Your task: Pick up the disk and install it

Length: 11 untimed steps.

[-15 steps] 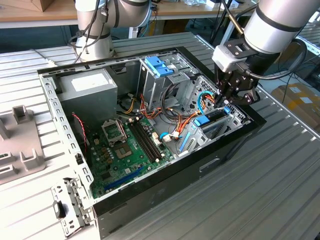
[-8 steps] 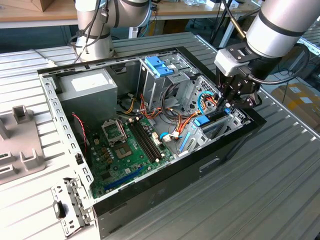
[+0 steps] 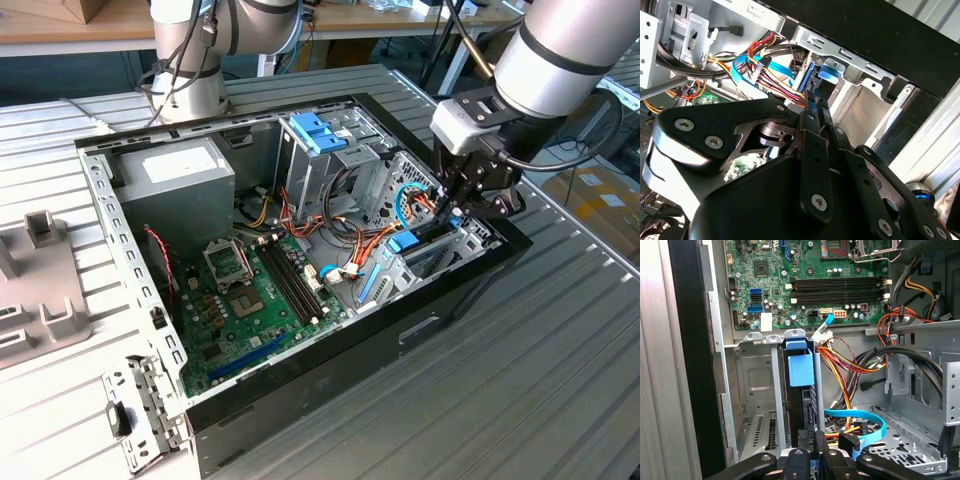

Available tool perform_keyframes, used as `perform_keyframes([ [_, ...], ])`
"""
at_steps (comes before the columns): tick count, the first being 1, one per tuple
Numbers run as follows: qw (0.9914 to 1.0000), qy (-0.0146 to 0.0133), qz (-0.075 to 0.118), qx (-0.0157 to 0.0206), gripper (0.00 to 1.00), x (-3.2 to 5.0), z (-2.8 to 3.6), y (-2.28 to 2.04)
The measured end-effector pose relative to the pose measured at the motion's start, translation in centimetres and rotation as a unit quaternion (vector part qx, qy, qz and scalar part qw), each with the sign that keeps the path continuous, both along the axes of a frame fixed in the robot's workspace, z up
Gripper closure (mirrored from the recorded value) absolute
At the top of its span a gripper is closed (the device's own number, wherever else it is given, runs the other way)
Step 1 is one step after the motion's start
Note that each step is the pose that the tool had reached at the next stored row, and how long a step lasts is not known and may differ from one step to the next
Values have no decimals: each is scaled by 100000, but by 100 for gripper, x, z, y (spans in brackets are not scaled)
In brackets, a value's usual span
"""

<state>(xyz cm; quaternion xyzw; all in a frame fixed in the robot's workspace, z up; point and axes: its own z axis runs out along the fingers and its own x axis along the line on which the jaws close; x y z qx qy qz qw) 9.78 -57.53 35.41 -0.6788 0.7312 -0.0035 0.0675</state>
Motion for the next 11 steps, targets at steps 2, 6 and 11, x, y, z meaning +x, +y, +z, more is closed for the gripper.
perform_keyframes([
  [2,100000,1,0,-2,84,0,0,-6],
  [6,100000,2,-1,-5,84,0,0,-21],
  [11,100000,2,1,-3,84,0,-1,-40],
])
